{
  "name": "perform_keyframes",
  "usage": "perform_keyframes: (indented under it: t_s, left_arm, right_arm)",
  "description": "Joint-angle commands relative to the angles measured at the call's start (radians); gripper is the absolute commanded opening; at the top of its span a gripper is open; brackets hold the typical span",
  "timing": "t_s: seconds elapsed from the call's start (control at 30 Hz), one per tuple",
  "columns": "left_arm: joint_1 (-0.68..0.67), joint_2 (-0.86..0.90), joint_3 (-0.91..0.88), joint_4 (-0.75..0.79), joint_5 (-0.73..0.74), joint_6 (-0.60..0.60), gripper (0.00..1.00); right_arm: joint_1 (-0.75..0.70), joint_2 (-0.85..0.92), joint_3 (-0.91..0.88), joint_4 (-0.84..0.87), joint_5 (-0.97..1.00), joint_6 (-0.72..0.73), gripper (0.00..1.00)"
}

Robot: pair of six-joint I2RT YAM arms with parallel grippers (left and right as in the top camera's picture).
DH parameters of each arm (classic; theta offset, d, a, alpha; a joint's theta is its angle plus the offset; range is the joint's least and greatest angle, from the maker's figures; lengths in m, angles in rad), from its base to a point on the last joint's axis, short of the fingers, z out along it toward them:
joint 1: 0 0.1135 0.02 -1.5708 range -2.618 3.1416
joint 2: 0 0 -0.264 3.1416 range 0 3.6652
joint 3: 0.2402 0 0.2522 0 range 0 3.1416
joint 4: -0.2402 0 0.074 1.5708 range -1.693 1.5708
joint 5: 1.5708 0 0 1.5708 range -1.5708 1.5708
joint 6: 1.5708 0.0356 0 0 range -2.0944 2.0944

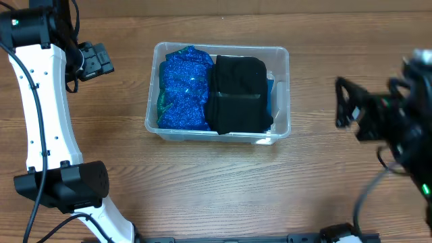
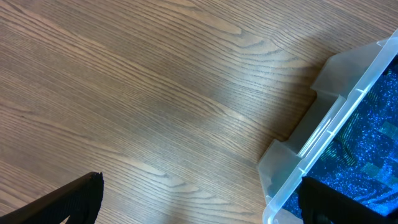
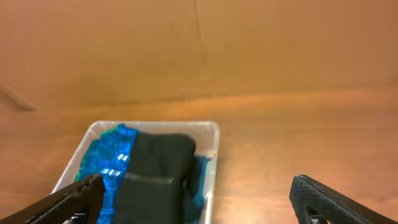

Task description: Pack container

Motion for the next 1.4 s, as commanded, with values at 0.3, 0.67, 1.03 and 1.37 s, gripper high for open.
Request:
perform_keyframes:
  t_s: [0.3,0.67,1.03,1.37]
  left_arm:
    - [0.003,-0.009,-0.001,0.001,-0.002,0.007,1.0]
    - [0.003,-0.009,-0.001,0.001,-0.002,0.007,1.0]
    - [0.003,-0.009,-0.001,0.001,-0.002,0.007,1.0]
    - [0.003,-0.009,-0.001,0.002,-0.002,0.007,1.0]
  right_arm:
    - [-0.164,-0.873,-1.278,0.497,-0.161,-0.084,1.0]
    - [-0.176,-1.01,-1.593,0.554,-0.161,-0.08,1.0]
    - [-0.176,-1.01,-1.598,0.555,-0.16,-0.081,1.0]
    - [-0.176,-1.01,-1.598,0.555,-0.16,-0.08,1.0]
